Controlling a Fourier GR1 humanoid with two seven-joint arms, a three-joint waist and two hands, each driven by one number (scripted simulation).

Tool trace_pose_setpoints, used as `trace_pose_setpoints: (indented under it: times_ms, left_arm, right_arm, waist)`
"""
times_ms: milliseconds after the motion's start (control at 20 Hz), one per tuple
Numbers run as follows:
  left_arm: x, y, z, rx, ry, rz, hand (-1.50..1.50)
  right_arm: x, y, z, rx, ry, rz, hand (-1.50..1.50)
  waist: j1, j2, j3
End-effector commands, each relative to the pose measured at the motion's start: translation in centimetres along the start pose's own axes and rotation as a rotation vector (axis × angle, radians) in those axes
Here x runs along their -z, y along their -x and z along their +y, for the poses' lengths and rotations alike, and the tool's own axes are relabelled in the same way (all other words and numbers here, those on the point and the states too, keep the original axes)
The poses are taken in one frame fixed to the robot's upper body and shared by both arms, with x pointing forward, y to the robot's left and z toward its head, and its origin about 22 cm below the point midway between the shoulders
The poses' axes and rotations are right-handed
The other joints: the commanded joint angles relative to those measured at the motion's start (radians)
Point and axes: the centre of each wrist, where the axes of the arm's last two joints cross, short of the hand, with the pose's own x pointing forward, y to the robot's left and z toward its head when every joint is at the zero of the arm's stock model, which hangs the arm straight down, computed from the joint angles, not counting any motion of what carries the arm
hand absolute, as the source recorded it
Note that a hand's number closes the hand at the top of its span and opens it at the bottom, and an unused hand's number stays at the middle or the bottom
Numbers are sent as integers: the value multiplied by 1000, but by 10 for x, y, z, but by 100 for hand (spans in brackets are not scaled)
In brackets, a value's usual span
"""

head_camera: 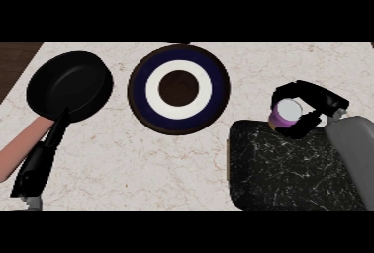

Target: Pick the can from the tray and place it in the plate

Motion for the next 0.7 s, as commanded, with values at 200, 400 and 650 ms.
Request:
trace_pose_setpoints:
  times_ms: [200, 400, 650]
  left_arm:
    - [10, -9, -14, -5, 33, -31, 0]
    - [15, -11, -8, -7, 20, -40, 0]
    - [13, -14, -13, -13, 2, -25, 0]
  right_arm:
    - [10, 6, -44, -182, 231, -29, 150]
    - [11, 15, -55, -175, 365, -73, 150]
    - [11, 13, -75, -141, 584, -216, 150]
  waist:
    - [34, 17, 3]
    - [27, 16, 2]
    - [8, 3, 2]
